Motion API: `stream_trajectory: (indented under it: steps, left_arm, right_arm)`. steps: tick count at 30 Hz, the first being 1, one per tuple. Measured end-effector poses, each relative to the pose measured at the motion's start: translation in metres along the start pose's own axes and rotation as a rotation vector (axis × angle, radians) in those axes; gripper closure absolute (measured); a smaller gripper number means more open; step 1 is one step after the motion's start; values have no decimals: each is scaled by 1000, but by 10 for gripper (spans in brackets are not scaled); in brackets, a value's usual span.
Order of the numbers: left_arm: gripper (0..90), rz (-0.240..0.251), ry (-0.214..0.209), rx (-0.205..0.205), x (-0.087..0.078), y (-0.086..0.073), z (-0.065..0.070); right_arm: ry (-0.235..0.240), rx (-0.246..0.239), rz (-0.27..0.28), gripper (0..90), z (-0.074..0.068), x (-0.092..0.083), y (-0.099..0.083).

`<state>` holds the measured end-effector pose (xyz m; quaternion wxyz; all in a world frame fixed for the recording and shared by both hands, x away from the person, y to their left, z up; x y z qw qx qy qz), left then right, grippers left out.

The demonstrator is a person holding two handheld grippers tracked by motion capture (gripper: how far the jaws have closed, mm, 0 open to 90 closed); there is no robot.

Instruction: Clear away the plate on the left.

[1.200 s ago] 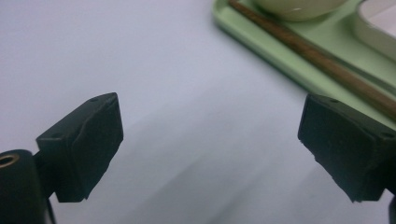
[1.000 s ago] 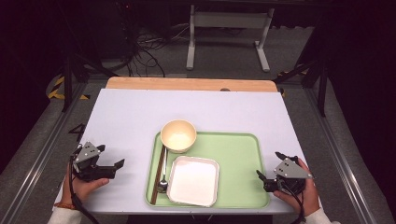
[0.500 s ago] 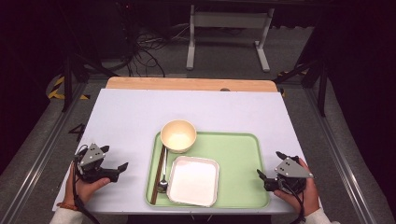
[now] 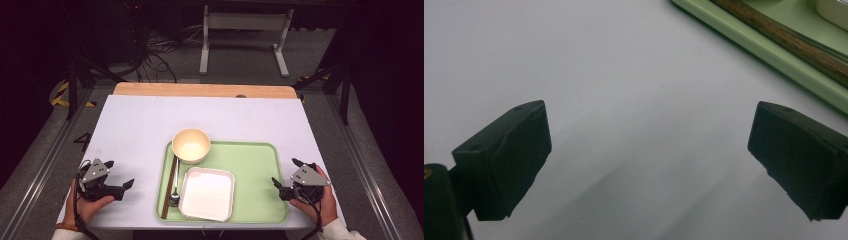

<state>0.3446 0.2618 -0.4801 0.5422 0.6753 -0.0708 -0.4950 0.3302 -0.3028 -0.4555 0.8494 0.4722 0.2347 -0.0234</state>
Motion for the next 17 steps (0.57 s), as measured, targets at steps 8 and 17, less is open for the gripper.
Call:
stream_trajectory:
  steps: [8,17]
  left_arm:
    - [47,-13,11,5,-3,-3,1]
    - [48,-42,1,27,4,-1,5]
  right_arm:
    - [11,1,8,108,-1,5,3]
    - [3,12,9,108,1,3,3]
Point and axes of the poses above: each handheld gripper's, and its own axes: x roughly forward along the jaws, y roughly out of its top, z roughly to its right, the point moved 3 cm from there along x, roughly forward along the jaws, and after that the axes turned 11 degrees about -y, right-handed, at the moved point
